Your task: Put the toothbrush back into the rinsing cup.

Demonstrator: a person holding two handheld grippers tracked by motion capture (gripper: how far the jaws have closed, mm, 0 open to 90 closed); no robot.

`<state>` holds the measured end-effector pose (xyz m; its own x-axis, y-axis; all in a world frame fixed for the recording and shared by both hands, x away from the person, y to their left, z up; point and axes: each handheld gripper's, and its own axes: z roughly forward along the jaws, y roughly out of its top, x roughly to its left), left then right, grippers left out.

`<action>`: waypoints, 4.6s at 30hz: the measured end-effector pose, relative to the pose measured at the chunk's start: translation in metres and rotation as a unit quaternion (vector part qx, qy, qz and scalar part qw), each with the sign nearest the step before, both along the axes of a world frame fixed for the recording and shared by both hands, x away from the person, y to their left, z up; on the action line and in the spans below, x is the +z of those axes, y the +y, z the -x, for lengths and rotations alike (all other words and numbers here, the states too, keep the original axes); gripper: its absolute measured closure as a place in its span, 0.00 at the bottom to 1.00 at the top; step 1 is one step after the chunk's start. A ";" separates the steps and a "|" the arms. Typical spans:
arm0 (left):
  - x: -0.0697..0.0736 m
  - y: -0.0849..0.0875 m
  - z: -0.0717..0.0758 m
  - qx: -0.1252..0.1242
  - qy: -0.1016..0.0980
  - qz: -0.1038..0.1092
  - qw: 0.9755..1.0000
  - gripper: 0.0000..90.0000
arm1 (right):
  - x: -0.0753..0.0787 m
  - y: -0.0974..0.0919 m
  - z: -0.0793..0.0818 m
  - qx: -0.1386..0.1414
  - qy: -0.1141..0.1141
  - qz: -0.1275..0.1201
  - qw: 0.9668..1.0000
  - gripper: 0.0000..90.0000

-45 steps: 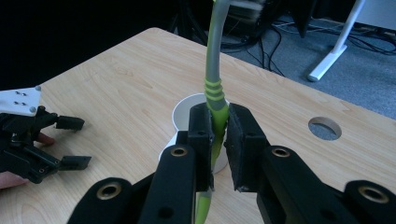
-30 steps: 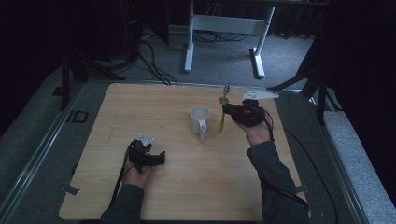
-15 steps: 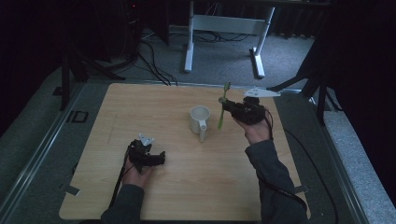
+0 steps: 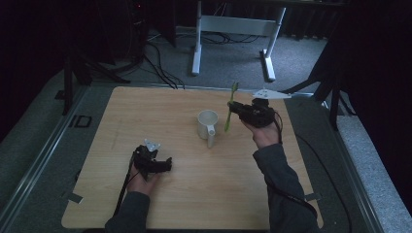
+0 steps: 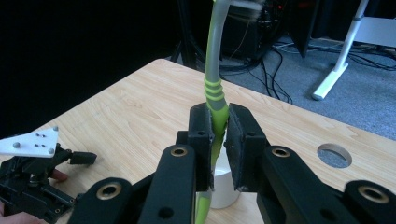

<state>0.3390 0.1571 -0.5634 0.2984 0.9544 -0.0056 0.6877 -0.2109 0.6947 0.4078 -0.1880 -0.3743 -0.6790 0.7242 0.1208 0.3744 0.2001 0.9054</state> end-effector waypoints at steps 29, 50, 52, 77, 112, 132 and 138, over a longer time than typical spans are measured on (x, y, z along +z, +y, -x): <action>0.000 0.000 0.000 0.000 -0.001 0.000 1.000 0.08 | 0.001 0.014 -0.006 -0.003 -0.010 -0.032 0.999 0.89; 0.000 -0.001 0.000 -0.001 0.000 0.000 1.000 0.08 | -0.008 0.020 -0.009 -0.004 -0.015 -0.032 0.999 0.89; 0.000 -0.001 0.000 -0.001 -0.001 0.000 1.000 0.08 | -0.009 0.021 -0.010 -0.003 -0.016 -0.033 0.999 0.89; 0.000 -0.001 0.000 -0.001 -0.001 0.000 1.000 0.08 | -0.016 0.025 -0.011 0.001 -0.017 -0.037 0.999 0.89; 0.000 -0.001 0.000 -0.001 0.000 0.000 1.000 0.08 | -0.038 0.033 -0.012 0.011 -0.006 -0.031 0.999 0.89; 0.000 -0.001 0.000 -0.001 0.000 0.000 1.000 0.08 | -0.045 0.033 -0.013 0.006 -0.009 -0.029 1.000 0.89; 0.000 -0.001 0.000 -0.002 -0.001 0.000 1.000 0.08 | -0.049 0.034 -0.012 0.007 -0.010 -0.024 1.000 0.89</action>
<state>0.3391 0.1561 -0.5635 0.3014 0.9535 -0.0054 0.6862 -0.2130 0.6955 0.4202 -0.1535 -0.4232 -0.6915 0.7087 0.1403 0.3528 0.1618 0.9216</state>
